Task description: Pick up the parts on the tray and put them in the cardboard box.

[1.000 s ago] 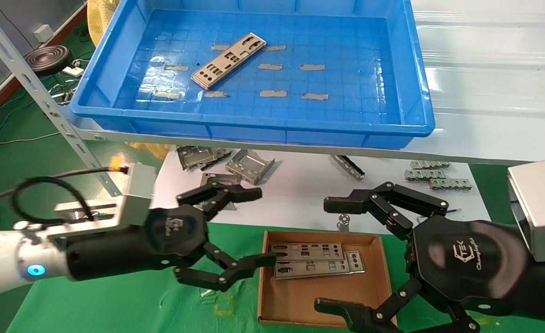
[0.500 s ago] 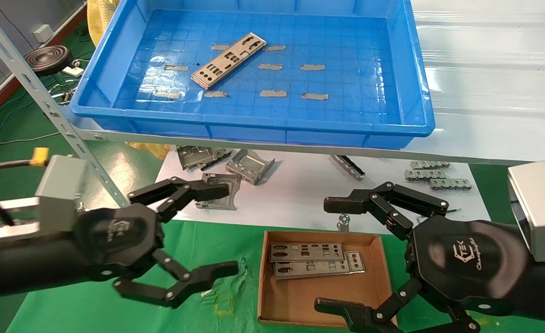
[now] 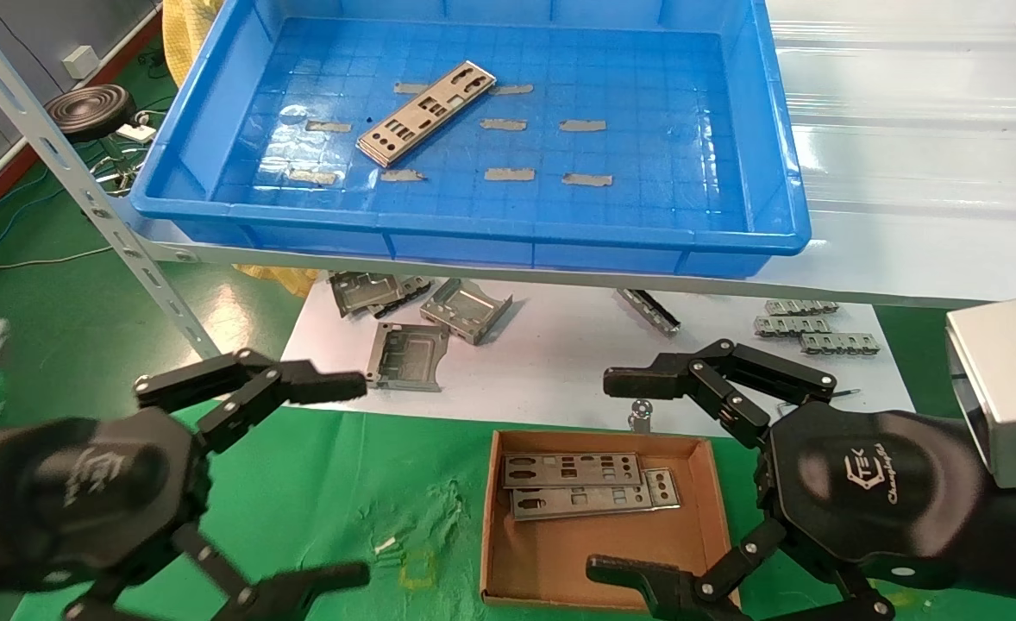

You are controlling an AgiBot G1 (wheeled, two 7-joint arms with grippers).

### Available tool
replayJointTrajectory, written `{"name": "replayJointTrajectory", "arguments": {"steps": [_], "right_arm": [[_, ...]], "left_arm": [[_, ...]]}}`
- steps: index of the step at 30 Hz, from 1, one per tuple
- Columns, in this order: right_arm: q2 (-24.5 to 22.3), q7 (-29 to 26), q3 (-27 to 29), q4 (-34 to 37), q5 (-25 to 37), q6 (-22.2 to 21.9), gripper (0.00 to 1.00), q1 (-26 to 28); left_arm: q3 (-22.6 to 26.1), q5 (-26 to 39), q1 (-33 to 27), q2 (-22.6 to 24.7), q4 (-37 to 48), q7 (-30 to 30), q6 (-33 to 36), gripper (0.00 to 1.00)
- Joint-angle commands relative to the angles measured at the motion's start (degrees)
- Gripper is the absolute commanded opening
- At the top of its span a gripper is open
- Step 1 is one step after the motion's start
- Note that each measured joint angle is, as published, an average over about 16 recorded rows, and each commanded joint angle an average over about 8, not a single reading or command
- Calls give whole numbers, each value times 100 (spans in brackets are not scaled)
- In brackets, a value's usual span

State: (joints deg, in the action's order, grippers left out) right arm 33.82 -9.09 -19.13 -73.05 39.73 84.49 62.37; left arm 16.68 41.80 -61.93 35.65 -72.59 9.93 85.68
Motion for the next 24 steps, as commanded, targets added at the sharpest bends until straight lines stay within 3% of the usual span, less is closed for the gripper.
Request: {"name": "replayJointTrajectory", "arguments": {"steps": [1,24], "right_arm": [[0,0,0,0,0,0,100,0],[-1,0,-1,1,-1,-1,100,0]], "left_arm": [[-127,5,68,-116,-186,115,9,100],[-84,9,49,-79,-123,87,5,100]]}}
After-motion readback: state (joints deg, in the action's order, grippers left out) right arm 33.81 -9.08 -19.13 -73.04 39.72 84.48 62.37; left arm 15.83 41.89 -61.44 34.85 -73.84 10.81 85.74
